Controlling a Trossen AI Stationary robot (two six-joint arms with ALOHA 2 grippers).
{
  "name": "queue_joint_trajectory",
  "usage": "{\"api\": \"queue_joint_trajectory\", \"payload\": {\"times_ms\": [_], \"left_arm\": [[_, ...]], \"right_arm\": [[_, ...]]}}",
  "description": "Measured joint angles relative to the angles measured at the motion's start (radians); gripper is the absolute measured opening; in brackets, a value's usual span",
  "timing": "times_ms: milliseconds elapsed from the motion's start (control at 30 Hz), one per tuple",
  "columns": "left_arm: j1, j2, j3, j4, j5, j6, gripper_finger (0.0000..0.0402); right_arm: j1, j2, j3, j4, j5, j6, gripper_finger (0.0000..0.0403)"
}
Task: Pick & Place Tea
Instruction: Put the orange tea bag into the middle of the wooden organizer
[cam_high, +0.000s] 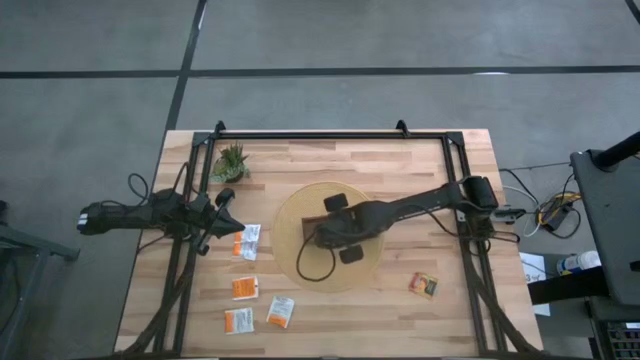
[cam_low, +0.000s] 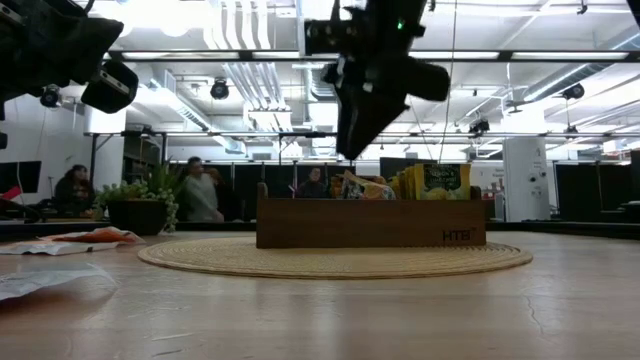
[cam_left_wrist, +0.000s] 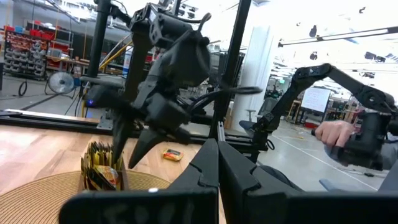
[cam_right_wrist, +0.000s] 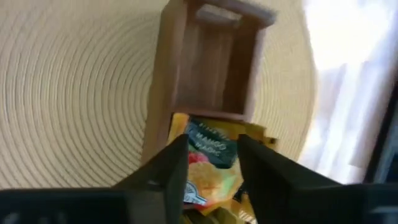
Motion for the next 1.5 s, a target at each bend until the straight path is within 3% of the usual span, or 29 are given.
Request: {"api": "queue_joint_trajectory", "payload": {"times_ms": [167,333,1500], "left_arm": [[0.0,0.0,0.0,-0.001,0.0,0.0,0.0],[0.0,0.0,0.0,0.0,0.0,0.0,0.0],[0.0,0.0,0.0,0.0,0.0,0.0,0.0]], "right_arm": [[-0.017,0.026,0.0,-0.009,-0.078,-0.052,0.0185],[-0.013,0.033,0.02,-0.01,-0.069,-0.113,0.0203],[-0.093,0.035,-0.003,-0.029,-0.046,-0.045,0.0167]]}}
